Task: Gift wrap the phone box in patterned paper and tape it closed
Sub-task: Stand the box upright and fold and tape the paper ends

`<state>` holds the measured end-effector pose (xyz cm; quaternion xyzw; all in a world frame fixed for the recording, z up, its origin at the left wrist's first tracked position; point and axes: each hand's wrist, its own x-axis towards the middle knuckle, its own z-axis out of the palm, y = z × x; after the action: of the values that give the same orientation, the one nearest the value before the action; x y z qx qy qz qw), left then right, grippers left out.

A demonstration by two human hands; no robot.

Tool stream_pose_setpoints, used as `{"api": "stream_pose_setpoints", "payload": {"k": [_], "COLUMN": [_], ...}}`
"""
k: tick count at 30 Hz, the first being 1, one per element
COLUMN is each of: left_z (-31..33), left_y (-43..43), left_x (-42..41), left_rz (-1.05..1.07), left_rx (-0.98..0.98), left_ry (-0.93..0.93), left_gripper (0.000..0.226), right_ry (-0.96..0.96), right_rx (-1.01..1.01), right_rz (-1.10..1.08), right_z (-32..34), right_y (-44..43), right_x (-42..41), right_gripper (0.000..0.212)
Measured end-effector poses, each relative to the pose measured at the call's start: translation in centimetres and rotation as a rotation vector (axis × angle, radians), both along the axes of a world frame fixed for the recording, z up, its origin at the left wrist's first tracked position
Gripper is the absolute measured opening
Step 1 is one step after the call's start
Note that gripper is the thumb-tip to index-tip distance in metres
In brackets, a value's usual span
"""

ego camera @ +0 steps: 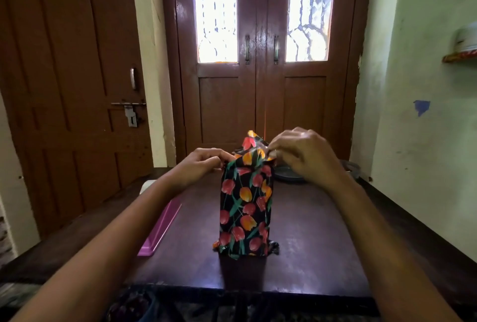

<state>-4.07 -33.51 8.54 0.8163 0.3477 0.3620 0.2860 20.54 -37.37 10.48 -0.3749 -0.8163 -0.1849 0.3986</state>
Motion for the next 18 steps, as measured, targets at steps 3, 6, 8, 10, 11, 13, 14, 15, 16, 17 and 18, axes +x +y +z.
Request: {"api": "stream_pose_setpoints", "payload": {"k": [3, 6, 8, 10, 11, 13, 14, 15, 16, 17, 18], "left_z": [0.0, -0.2, -0.1, 0.0, 0.2, 0.8, 1.0, 1.2, 1.4, 1.5, 1.5], "left_y": [0.1, 0.4, 0.5, 0.5, 0.4, 0.3, 0.3, 0.3, 0.3, 0.2, 0.1], "left_x": [0.1, 0.0, -0.2, -0.3, -0.4, -0.3, -0.2, 0.0, 0.3, 0.7, 0.9], "left_rz": [0.005, 0.028, 0.032, 0.024, 0.014, -0.024, -0.03, -0.023, -0.01, 0.006, 0.02], "left_rx": [0.062, 0.089, 0.079, 0.058, 0.049, 0.02, 0.015, 0.026, 0.04, 0.046, 0.042], "left_ry": [0.026, 0.05, 0.05, 0.083, 0.104, 0.134, 0.15, 0.168, 0.19, 0.207, 0.211], "left_gripper": [0.031, 0.03, 0.029, 0.025, 0.025, 0.031, 0.034, 0.035, 0.033, 0.032, 0.031], "right_ry": [-0.012, -0.012, -0.005, -0.028, -0.05, -0.083, -0.068, -0.014, 0.073, 0.173, 0.251], "right_rx": [-0.054, -0.21, -0.296, -0.346, -0.346, -0.304, -0.264, -0.218, -0.181, -0.157, -0.154], "right_rz": [-0.021, 0.031, 0.079, 0.096, 0.094, 0.066, 0.054, 0.064, 0.095, 0.134, 0.169], "right_z": [2.7, 3.4, 3.8, 4.4, 4.7, 4.8, 4.6, 4.5, 4.3, 4.2, 4.1], "right_y": [0.3, 1.5, 2.1, 2.5, 2.7, 3.4, 3.6, 3.8, 3.8, 3.8, 3.7], "right_x": [-0.5, -1.3, -1.5, -1.6, -1.6, -1.7, -1.7, -1.6, -1.5, -1.3, -1.1], "right_gripper": [0.013, 0.013, 0.014, 0.015, 0.016, 0.016, 0.016, 0.017, 0.018, 0.018, 0.02]}}
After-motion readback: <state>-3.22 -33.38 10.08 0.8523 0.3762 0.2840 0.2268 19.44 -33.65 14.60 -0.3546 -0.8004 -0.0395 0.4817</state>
